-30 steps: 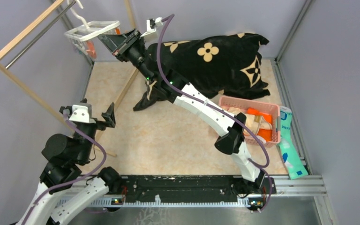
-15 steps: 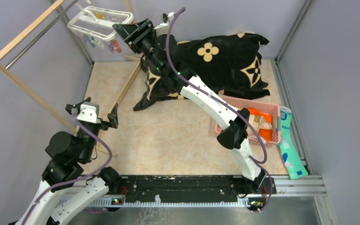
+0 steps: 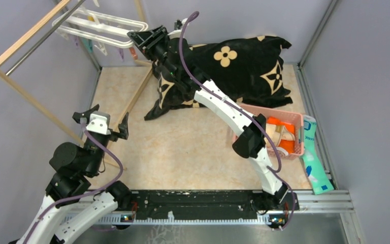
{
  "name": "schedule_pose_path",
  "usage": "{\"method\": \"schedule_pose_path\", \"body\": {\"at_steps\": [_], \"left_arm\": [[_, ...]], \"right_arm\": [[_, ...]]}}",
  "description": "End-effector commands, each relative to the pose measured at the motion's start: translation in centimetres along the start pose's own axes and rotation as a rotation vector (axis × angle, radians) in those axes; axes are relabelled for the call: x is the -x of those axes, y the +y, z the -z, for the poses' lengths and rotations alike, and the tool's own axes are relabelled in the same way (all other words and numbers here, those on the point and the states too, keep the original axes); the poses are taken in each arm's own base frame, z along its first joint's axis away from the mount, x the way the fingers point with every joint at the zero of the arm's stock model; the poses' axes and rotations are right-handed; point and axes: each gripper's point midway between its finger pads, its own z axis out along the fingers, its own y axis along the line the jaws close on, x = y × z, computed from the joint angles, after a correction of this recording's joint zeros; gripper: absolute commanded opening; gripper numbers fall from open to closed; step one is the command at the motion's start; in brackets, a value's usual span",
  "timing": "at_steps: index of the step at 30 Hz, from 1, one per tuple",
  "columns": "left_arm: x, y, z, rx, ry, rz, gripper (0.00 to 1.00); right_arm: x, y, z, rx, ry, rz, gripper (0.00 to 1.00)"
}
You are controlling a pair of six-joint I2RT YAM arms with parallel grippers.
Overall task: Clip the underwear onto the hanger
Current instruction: Move the hanger to the clothesline, then pick up the hanger from the clothesline.
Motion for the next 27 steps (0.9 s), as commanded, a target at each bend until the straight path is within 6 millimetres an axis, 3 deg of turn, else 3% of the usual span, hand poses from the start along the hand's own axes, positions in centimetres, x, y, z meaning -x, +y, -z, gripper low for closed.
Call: {"method": "schedule_pose_path", "body": {"at_steps": [1, 4, 10, 17, 22, 27], "left_arm": [[1.0, 0.3, -0.3, -0.003, -0.047, -0.093, 1.0], [2.4, 0.9, -0.7, 0.013, -0.117, -0.238, 1.0], [6.4, 0.7, -1.3, 0.023, -0.308, -0.577, 0.99], [7.5, 0.5, -5.6, 0.144, -0.264, -0.904, 0.99], [9.6, 0.5, -7.4, 0.204, -0.286, -0.969, 0.89], [10.5, 1.0, -8.5, 0.206, -0.307, -1.018, 0.9]], "right_arm": [[1.7, 1.6, -0.2, 0.052, -0.017, -0.023, 0.32], [1.9, 1.6, -0.1, 0.052, -0.004, -0.019, 0.2], [2.5, 2.4, 0.7, 0.045, 0.027, 0.007, 0.07], [2.9, 3.9, 1.8, 0.057, 0.073, 0.02, 0.04], [3.1, 4.8, 2.6, 0.063, 0.103, 0.034, 0.03], [3.3, 5.7, 3.4, 0.075, 0.123, 0.049, 0.03]]}}
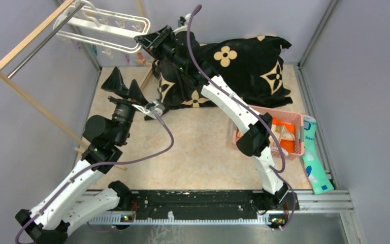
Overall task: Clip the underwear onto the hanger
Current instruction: Pick up the hanger from the clothesline.
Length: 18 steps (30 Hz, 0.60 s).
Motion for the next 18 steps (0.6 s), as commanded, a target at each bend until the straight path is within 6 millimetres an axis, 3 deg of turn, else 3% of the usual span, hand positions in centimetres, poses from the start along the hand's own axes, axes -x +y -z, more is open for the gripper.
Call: {"method": "schedule_pose_path", "body": {"at_steps": [1, 7, 12, 18], "left_arm": [[0.1, 6.2, -0.2, 0.161, -0.036, -0.025, 0.9], [-0.6, 7.6, -1.9, 0.174, -0.037, -0.043, 0.9], [-0.8, 5.0, -3.9, 0.084, -0.053, -0.095, 0.83], [-1.3, 3.2, -4.9, 0.026, -0.062, -0.075, 0.77]], "right_arm": [[2.0, 8.4, 3.8, 0.171, 0.01, 0.041, 0.03], [1.7, 8.3, 3.9, 0.171, 0.031, 0.038, 0.02], [1.6, 8.6, 4.2, 0.18, 0.042, 0.038, 0.02], [1.5, 8.9, 4.4, 0.19, 0.054, 0.04, 0.02]]}}
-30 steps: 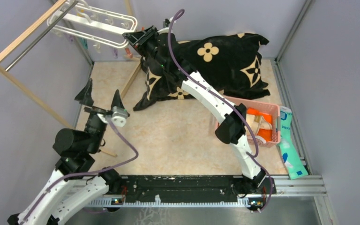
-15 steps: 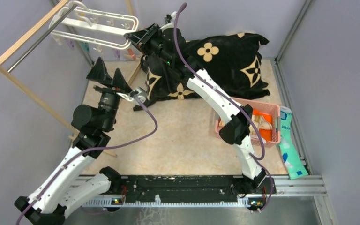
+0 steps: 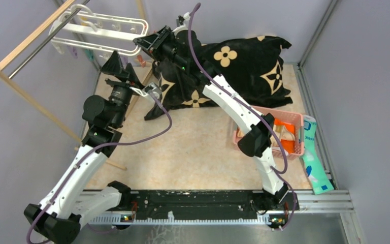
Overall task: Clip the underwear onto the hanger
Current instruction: Pick up the hanger from the clothesline.
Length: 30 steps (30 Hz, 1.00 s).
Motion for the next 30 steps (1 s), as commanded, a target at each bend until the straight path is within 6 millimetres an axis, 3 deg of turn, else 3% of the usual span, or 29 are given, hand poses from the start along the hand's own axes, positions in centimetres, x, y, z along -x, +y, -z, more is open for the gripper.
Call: {"method": "schedule_pose_path", "body": {"at_steps": [1, 12, 19, 23, 25, 30], "left_arm": [[0.8, 0.0, -0.4, -0.015, -0.06, 0.027, 0.77], [-0.3, 0.9, -2.9, 0.05, -0.019, 0.011, 0.69], [-0.5, 1.3, -3.3, 0.079, -0.02, 0.012, 0.5], [-0.4, 2.1, -3.5, 0.103, -0.025, 0.01, 0.48], [-0.4, 2.4, -3.6, 0.106, -0.019, 0.005, 0.43], [-0.7, 4.2, -3.7, 0.146, 0.004, 0.051, 0.19]], "right_arm": [[2.1, 8.2, 3.5, 0.186, -0.015, 0.03, 0.02], [2.1, 9.2, 4.6, 0.201, -0.005, 0.037, 0.01], [1.8, 9.3, 4.8, 0.203, 0.008, 0.036, 0.02], [1.8, 9.3, 4.8, 0.204, 0.013, 0.037, 0.01], [1.7, 9.2, 4.8, 0.202, 0.015, 0.04, 0.06], [1.6, 9.2, 5.4, 0.192, 0.02, 0.077, 0.36]]}}
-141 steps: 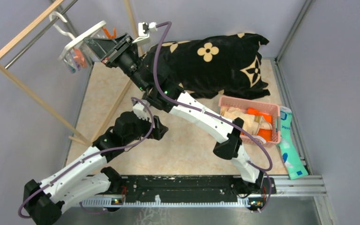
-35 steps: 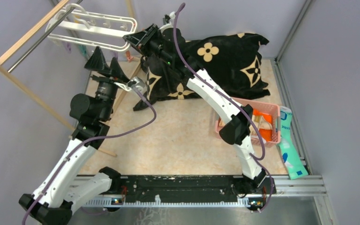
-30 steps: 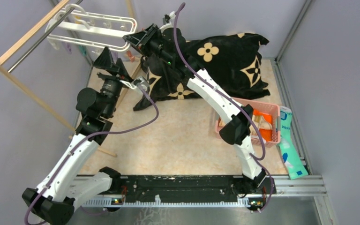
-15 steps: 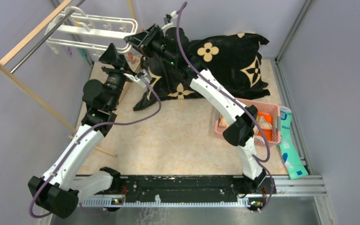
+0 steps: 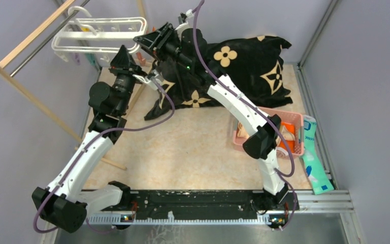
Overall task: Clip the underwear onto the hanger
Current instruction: Pick up the hanger from the clothesline.
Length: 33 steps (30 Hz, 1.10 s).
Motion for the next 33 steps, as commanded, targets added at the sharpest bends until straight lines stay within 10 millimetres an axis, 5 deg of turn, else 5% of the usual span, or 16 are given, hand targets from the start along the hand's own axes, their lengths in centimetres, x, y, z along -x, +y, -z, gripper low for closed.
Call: {"method": "schedule_pose_path", "body": {"at_steps": [1, 7, 12, 13, 18, 24, 28, 33], "left_arm": [[0.3, 6.6, 0.3, 0.173, 0.0, 0.061, 0.15], [0.2, 8.4, 0.2, 0.199, 0.016, 0.101, 0.07], [1.0, 11.2, 0.4, 0.229, -0.015, 0.169, 0.05], [1.2, 12.1, 0.5, 0.237, -0.027, 0.188, 0.05], [1.8, 16.5, 0.8, 0.298, -0.043, 0.313, 0.02], [1.9, 20.1, 0.6, 0.351, -0.042, 0.434, 0.02], [1.5, 21.4, 0.6, 0.392, -0.02, 0.508, 0.03], [0.8, 19.8, 0.1, 0.355, 0.027, 0.499, 0.02]], "right_arm": [[1.9, 7.7, 3.8, 0.162, -0.029, 0.08, 0.4], [2.4, 8.3, 5.7, 0.152, -0.054, 0.158, 0.58], [3.1, 7.5, 8.8, 0.101, -0.111, 0.241, 0.61], [2.9, 5.8, 9.2, 0.061, -0.119, 0.253, 0.61], [3.9, 4.3, 13.7, -0.002, -0.2, 0.306, 0.62], [3.5, 0.6, 16.2, -0.079, -0.207, 0.296, 0.61], [2.9, -1.4, 16.9, -0.114, -0.195, 0.283, 0.61], [2.7, -2.3, 17.6, -0.139, -0.186, 0.285, 0.61]]}}
